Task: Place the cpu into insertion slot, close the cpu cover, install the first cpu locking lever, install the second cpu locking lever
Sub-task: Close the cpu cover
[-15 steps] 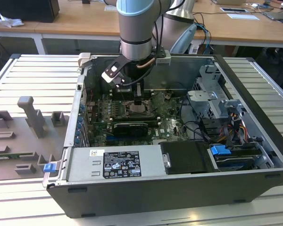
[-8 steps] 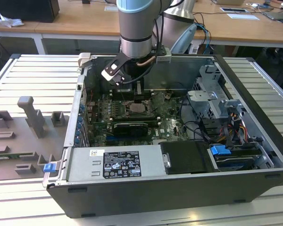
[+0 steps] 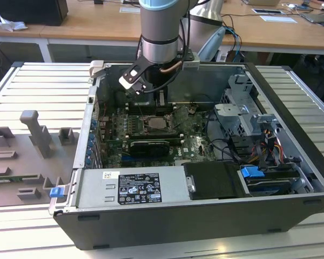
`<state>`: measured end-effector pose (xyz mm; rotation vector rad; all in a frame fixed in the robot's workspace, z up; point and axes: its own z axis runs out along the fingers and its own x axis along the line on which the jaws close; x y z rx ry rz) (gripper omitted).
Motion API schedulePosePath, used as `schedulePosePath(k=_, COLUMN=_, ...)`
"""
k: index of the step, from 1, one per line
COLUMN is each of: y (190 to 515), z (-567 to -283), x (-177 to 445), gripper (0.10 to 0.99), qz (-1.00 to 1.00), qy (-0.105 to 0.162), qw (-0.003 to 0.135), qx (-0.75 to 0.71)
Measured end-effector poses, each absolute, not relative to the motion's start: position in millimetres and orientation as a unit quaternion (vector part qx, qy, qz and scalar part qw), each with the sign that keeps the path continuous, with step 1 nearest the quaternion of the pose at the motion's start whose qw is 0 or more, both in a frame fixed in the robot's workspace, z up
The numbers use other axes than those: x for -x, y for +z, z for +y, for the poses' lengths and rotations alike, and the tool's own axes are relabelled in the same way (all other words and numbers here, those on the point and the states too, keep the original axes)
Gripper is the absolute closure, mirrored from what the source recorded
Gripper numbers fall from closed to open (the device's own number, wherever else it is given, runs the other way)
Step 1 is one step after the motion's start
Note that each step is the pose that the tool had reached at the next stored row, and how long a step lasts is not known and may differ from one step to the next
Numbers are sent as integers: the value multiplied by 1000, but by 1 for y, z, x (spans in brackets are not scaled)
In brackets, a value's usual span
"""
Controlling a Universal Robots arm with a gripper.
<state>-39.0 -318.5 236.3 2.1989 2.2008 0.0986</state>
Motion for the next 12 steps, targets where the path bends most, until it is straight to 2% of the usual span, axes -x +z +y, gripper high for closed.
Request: schedulePosePath(k=12, y=243, z=-318, x=39, gripper=980, qz=707, qy=32, qw=15, qx=-706)
